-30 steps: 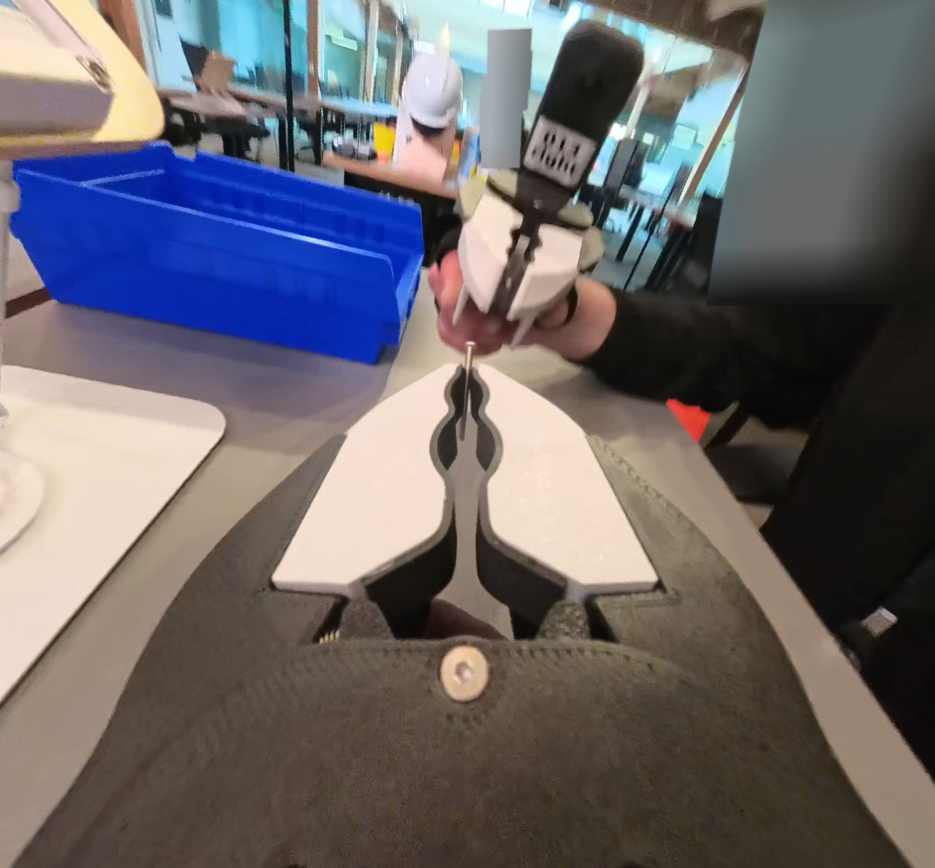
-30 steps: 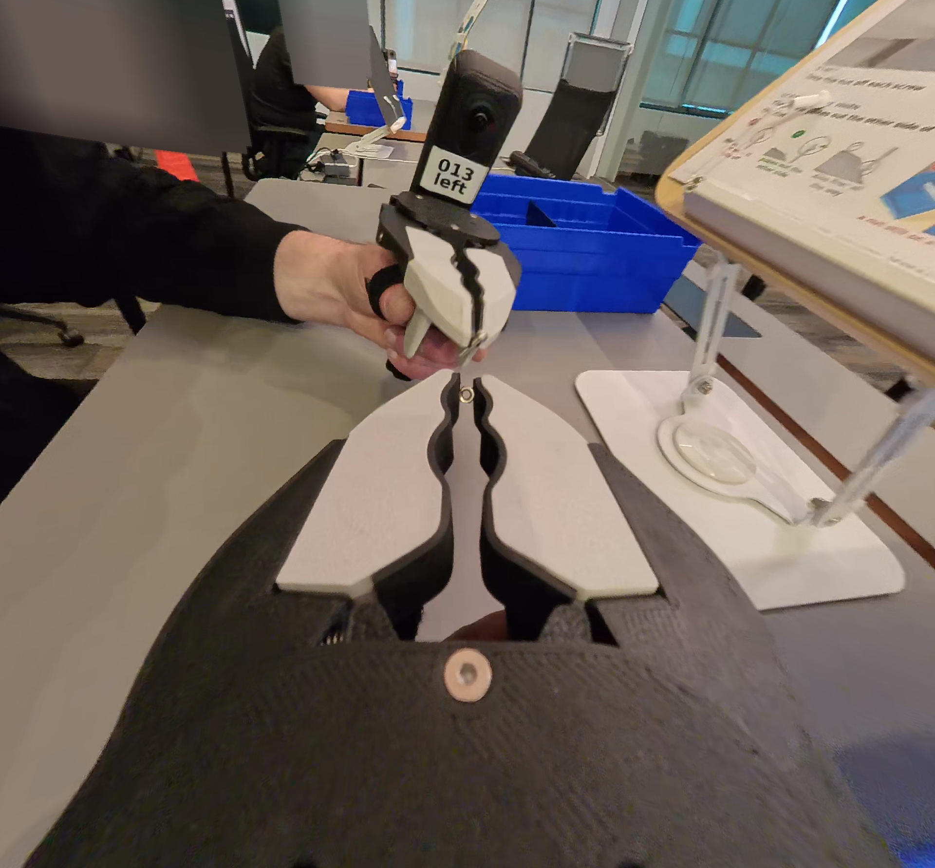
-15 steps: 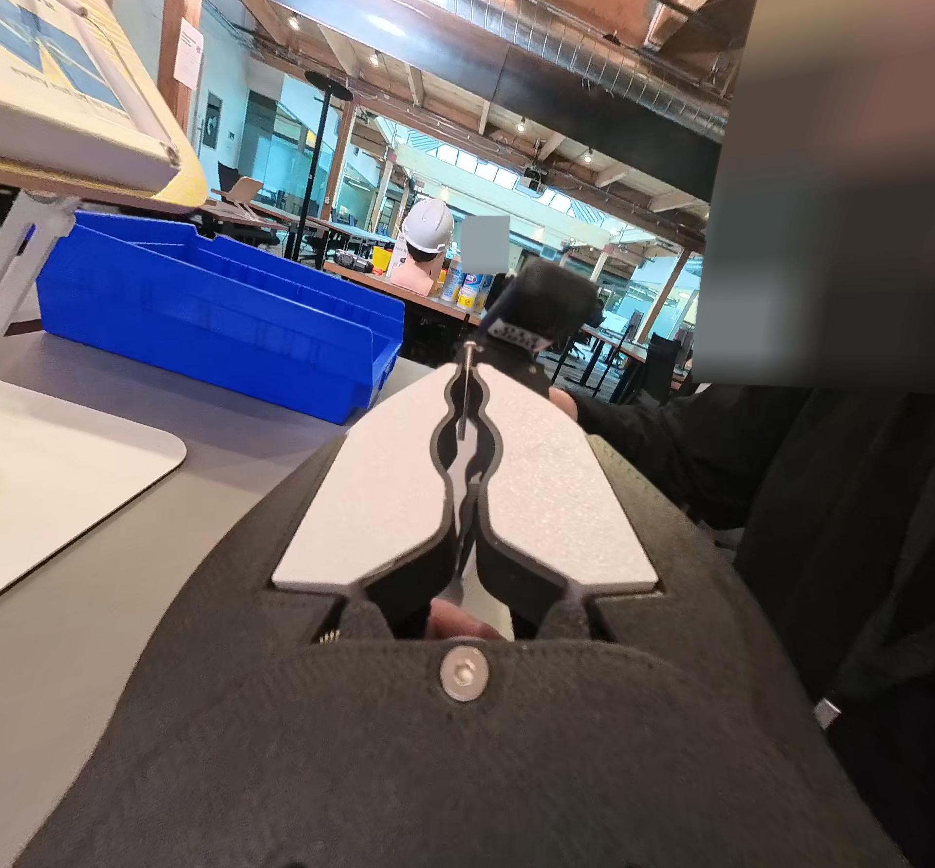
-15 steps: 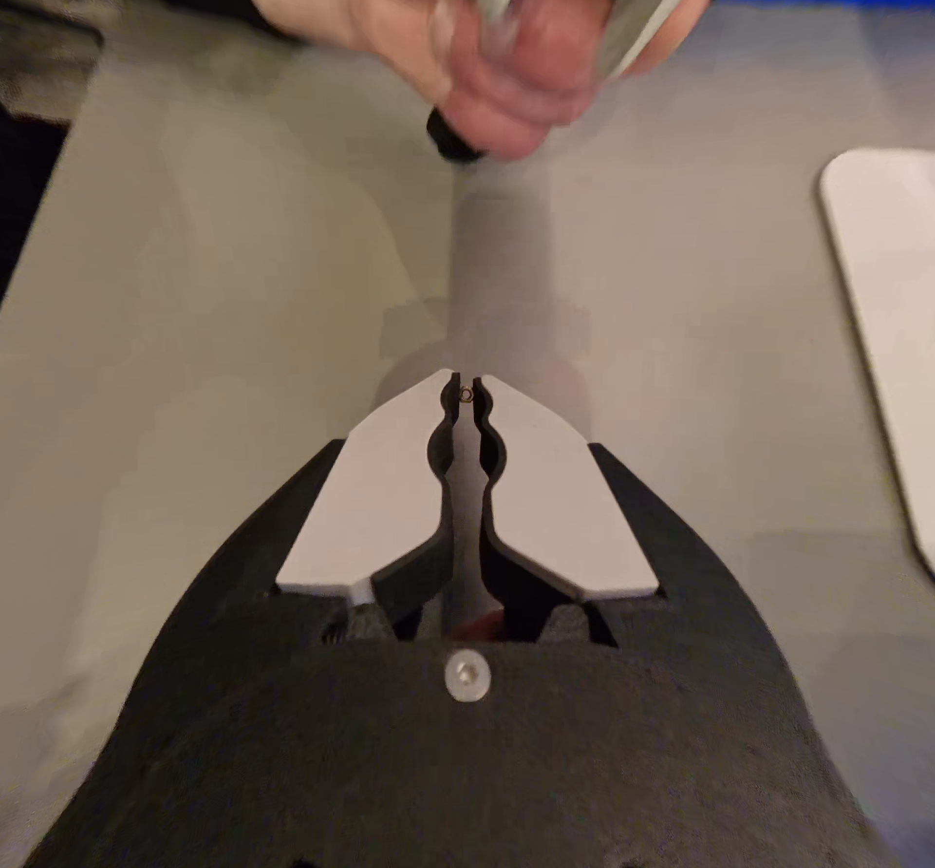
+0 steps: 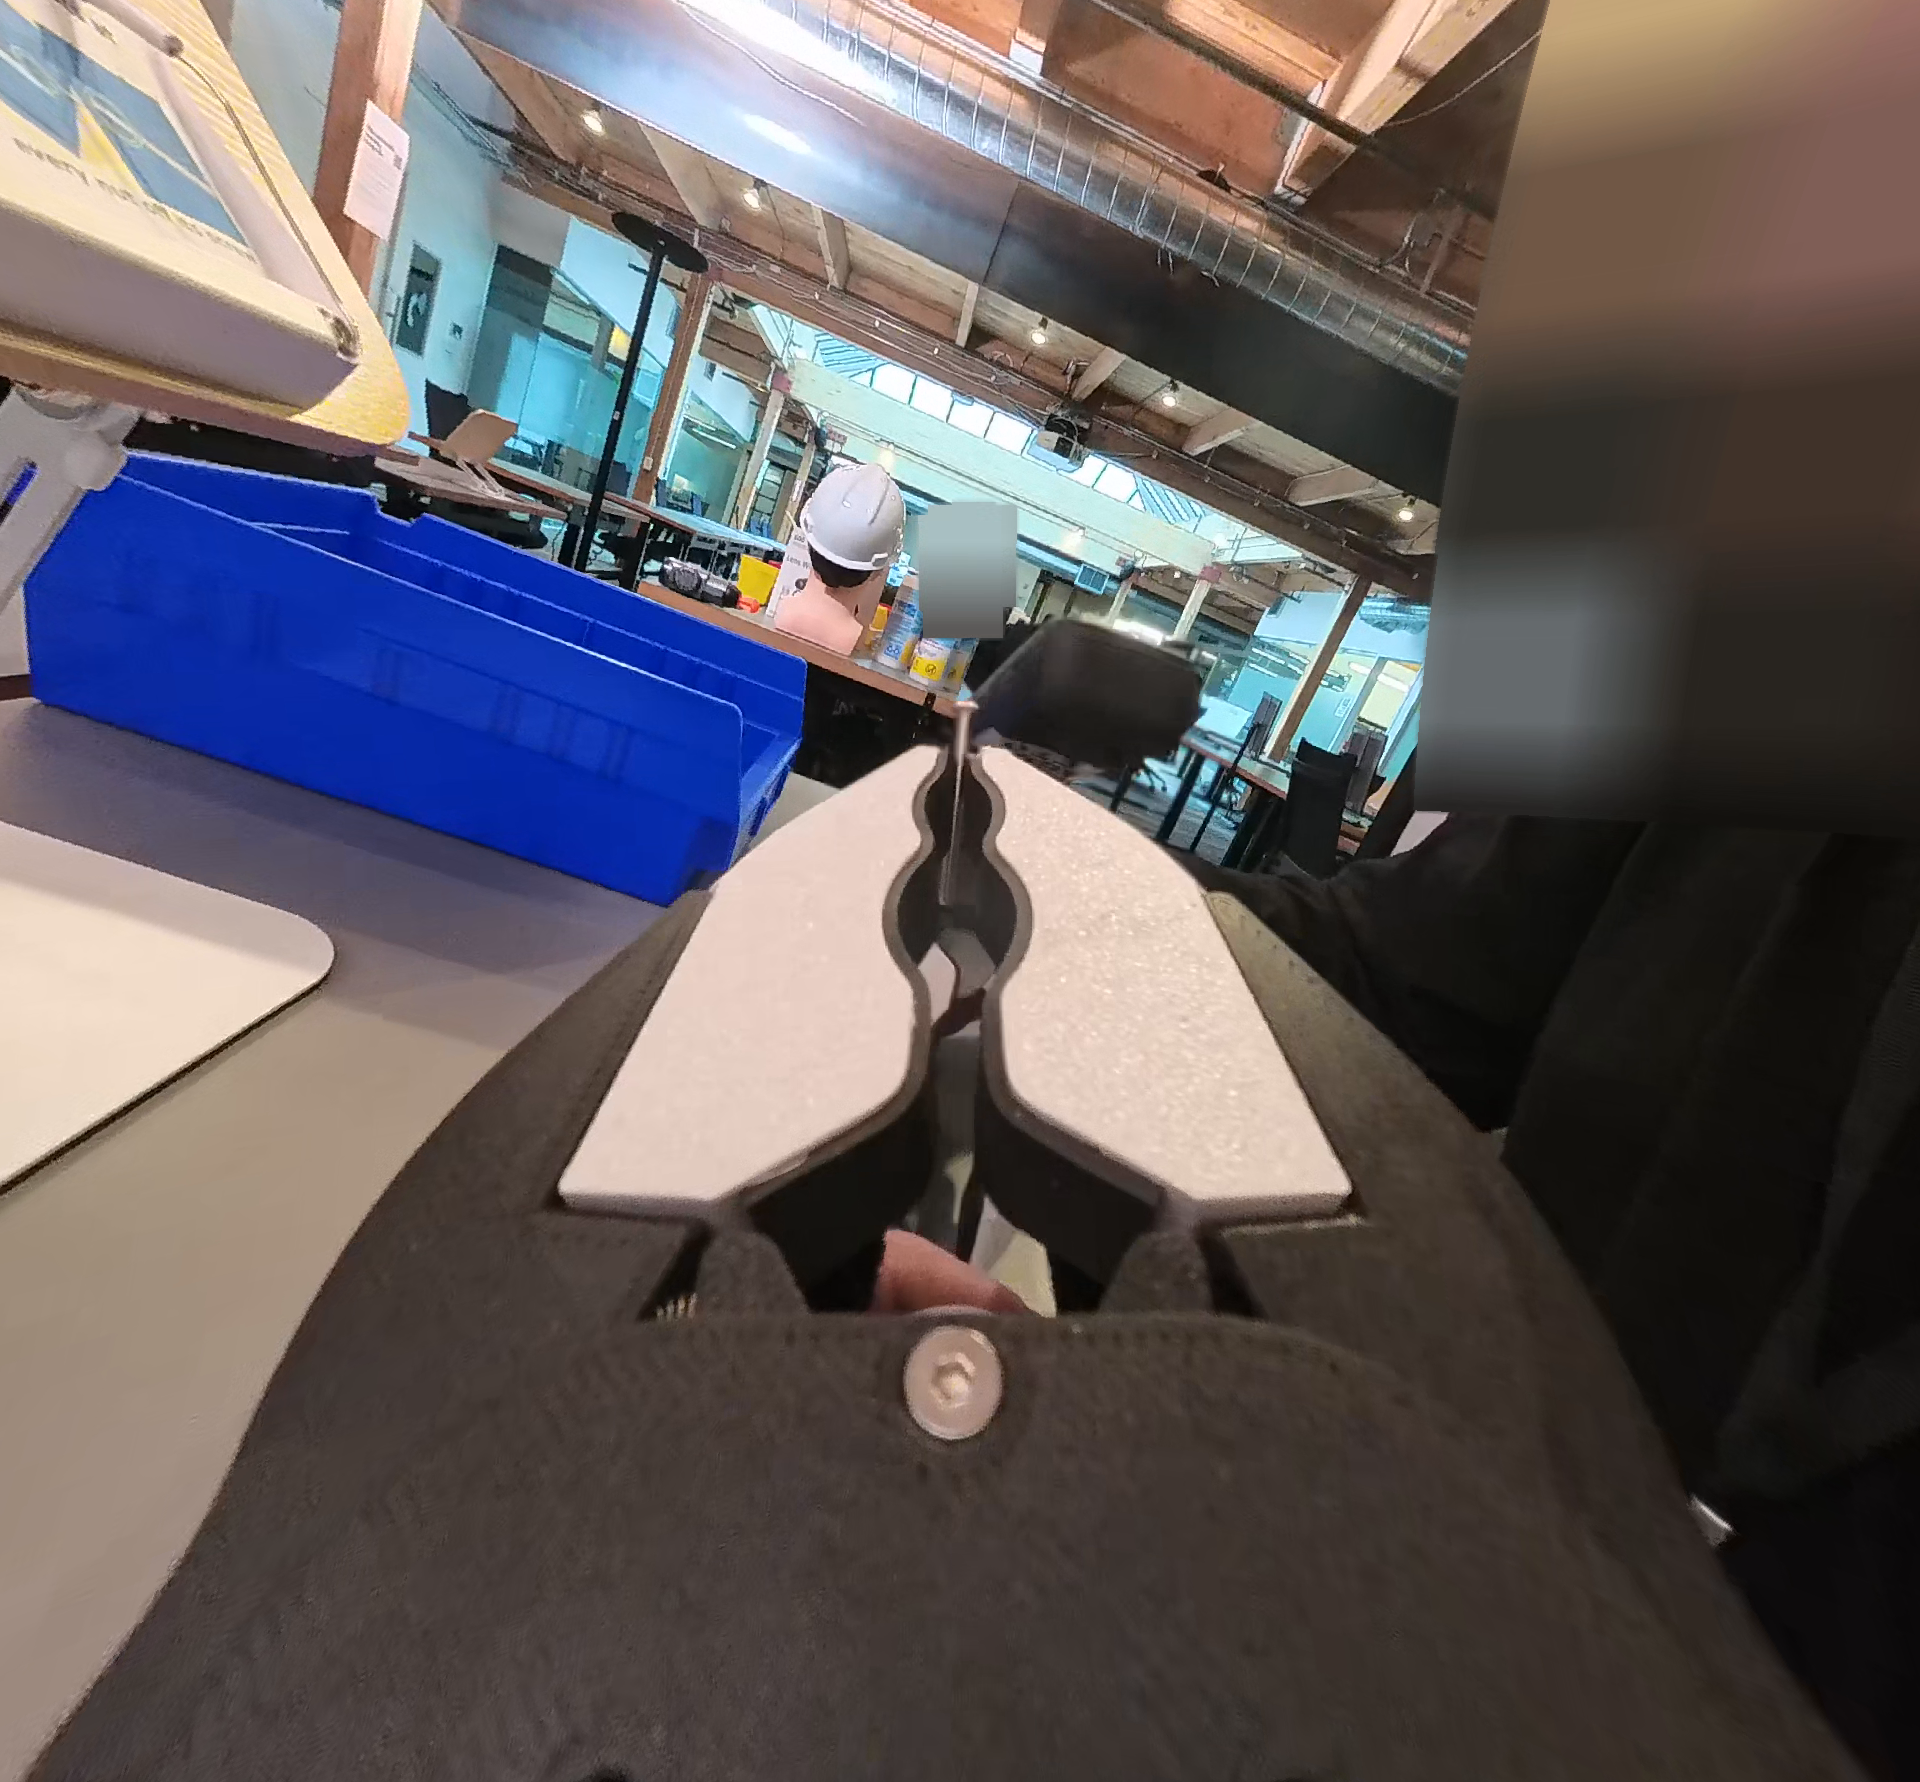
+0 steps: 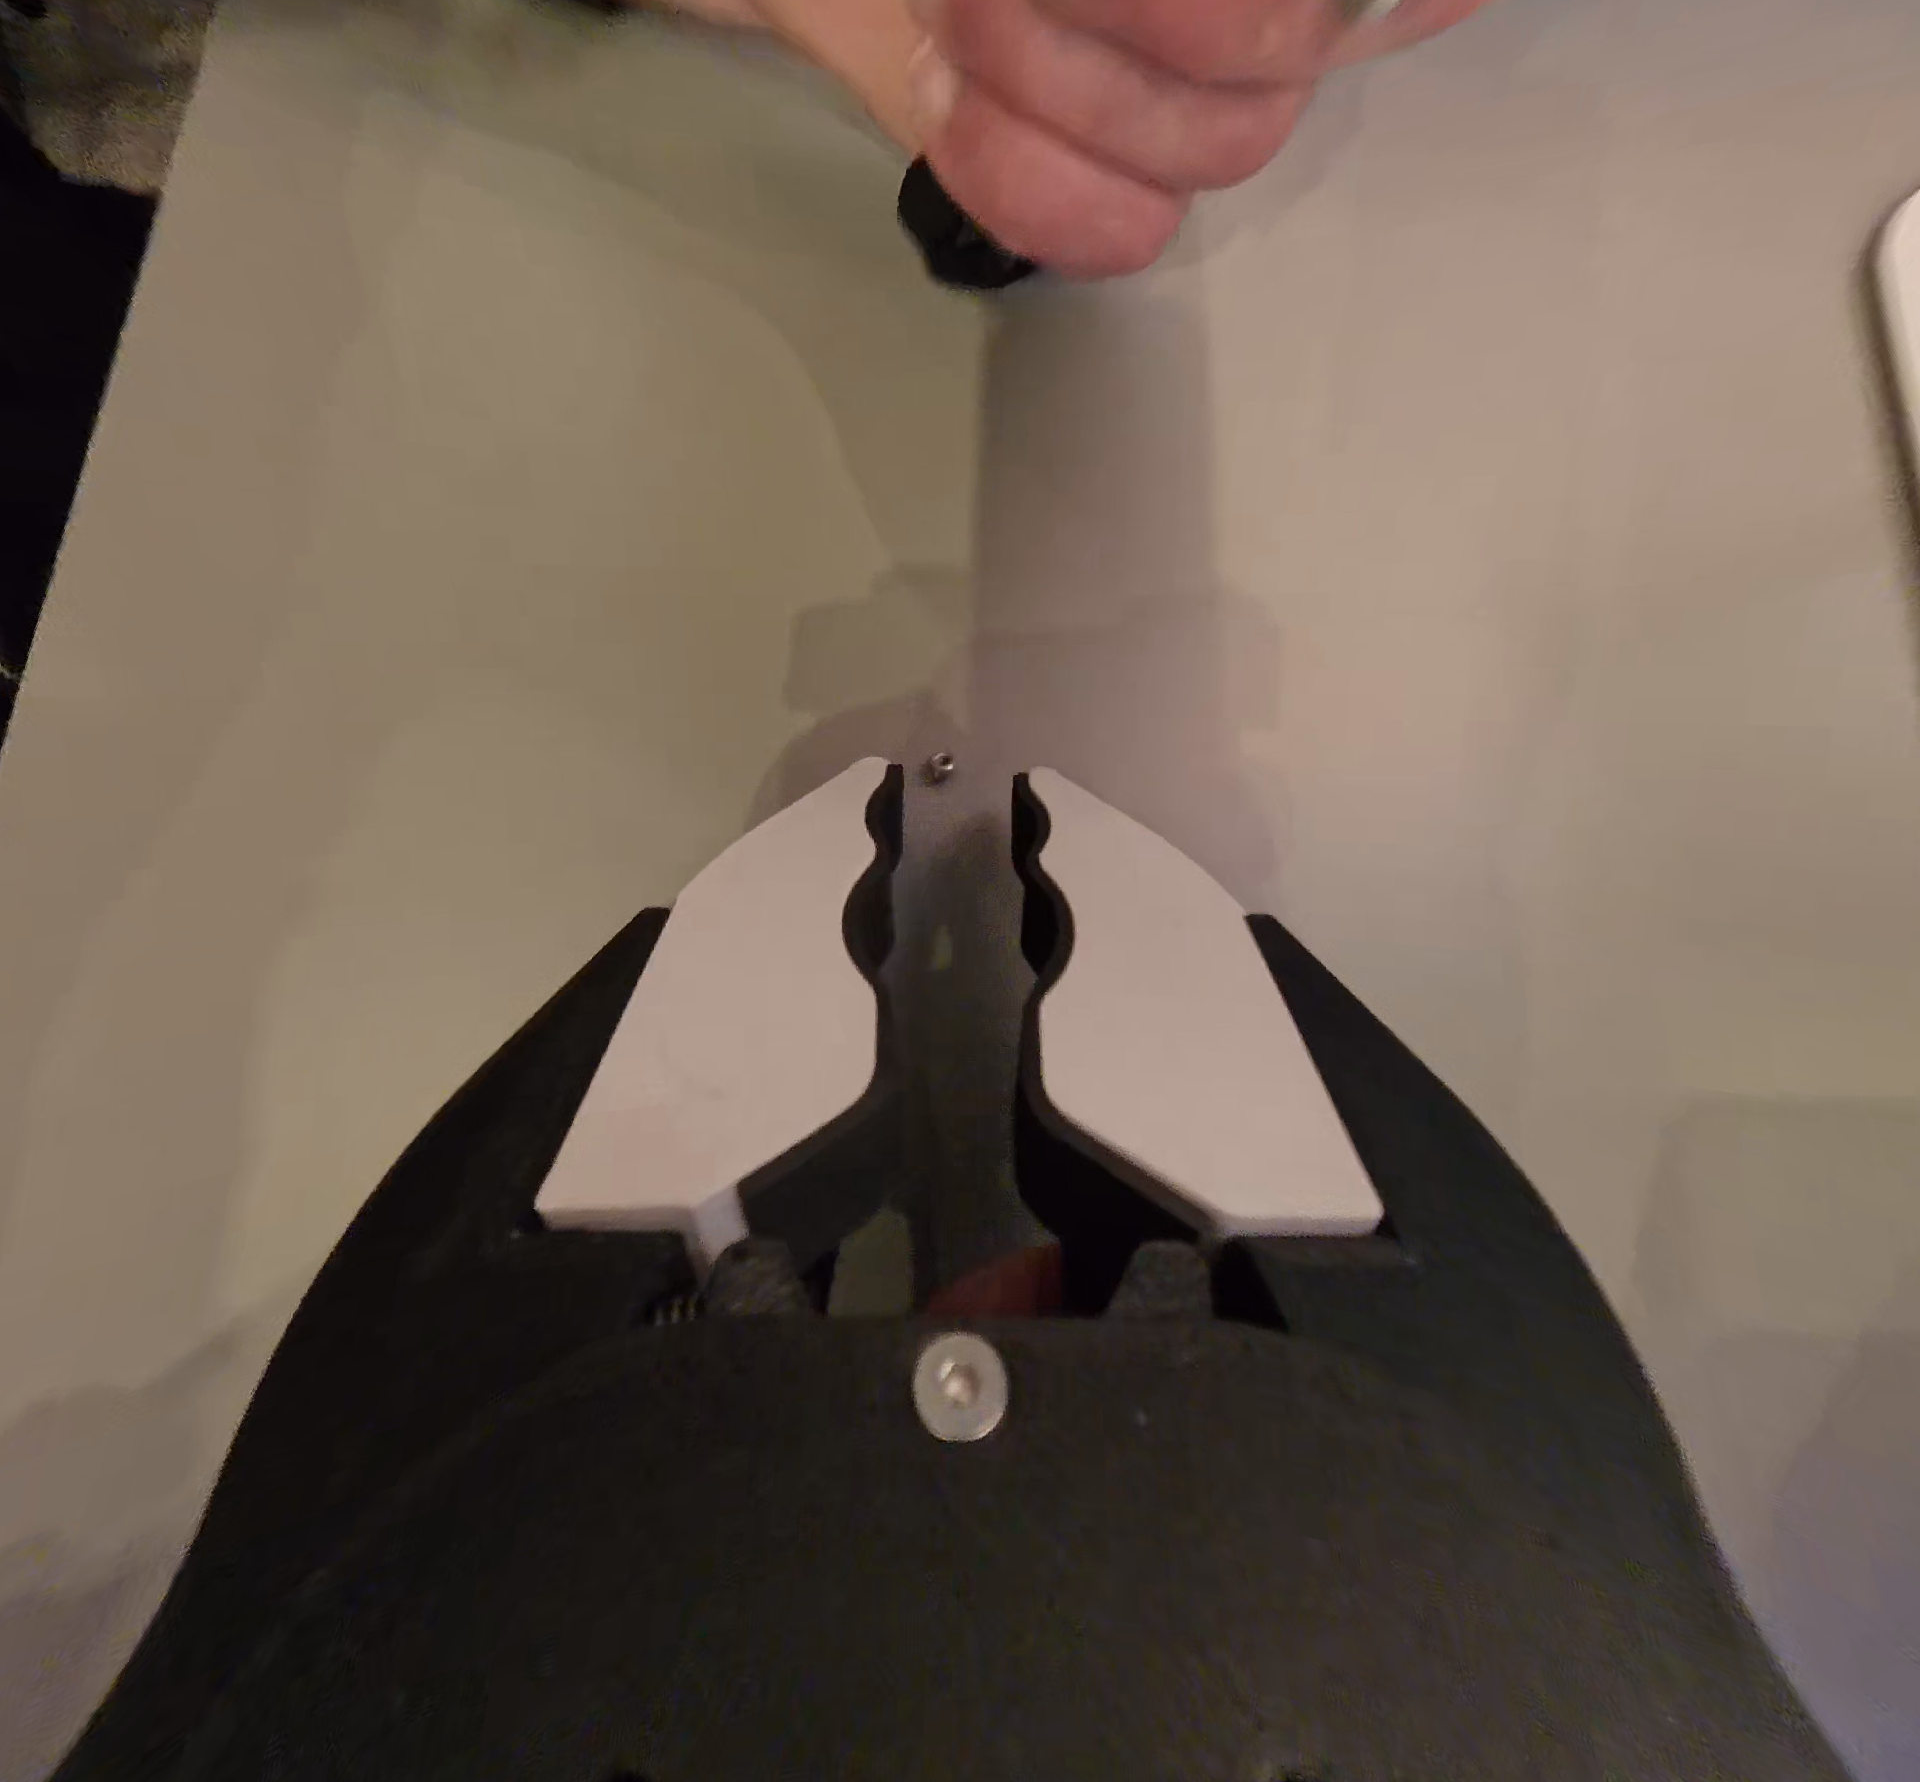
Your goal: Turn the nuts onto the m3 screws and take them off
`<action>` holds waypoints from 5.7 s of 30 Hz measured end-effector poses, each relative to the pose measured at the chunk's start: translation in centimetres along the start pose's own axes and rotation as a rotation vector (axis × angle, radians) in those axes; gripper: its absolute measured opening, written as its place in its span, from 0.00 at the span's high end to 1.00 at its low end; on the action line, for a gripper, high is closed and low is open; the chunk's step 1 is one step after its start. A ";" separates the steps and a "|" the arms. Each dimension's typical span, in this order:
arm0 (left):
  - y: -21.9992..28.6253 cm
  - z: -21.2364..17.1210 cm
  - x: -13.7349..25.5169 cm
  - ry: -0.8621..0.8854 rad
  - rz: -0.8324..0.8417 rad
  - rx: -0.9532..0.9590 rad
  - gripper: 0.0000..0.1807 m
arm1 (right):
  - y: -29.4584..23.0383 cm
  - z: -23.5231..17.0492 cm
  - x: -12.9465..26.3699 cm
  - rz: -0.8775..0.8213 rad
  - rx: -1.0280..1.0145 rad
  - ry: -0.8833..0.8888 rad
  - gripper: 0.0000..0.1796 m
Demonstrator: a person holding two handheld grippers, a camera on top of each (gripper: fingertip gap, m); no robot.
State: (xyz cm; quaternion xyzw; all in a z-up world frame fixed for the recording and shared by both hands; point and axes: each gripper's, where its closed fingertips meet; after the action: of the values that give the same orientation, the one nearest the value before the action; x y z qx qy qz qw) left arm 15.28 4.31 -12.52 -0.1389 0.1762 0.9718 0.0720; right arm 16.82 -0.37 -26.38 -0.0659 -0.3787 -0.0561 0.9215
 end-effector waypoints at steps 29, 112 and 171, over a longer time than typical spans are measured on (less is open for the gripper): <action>2.0 0.9 -1.9 0.131 -0.088 0.020 1.00 | 1.7 12.4 8.2 -0.028 -0.202 0.829 0.99; 1.0 -5.4 0.1 -0.537 0.039 -0.556 0.98 | 1.1 6.6 6.2 -0.276 0.120 0.171 0.99; 0.7 -1.3 5.9 -0.358 0.162 -0.490 0.99 | -0.1 -0.1 -1.1 -0.007 0.034 -0.061 0.95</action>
State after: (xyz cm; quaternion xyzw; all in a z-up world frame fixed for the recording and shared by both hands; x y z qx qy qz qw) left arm 9.86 3.69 -15.15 0.0357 -0.0684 0.9970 -0.0114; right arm 16.10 -0.47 -27.25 -0.0506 -0.4079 -0.0506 0.9102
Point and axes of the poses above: each gripper's, where its closed fingertips meet, x back along the fingers, z out of its top, y = z × x across the jaws, and after that the axes turned 3 degrees about -x, right-handed
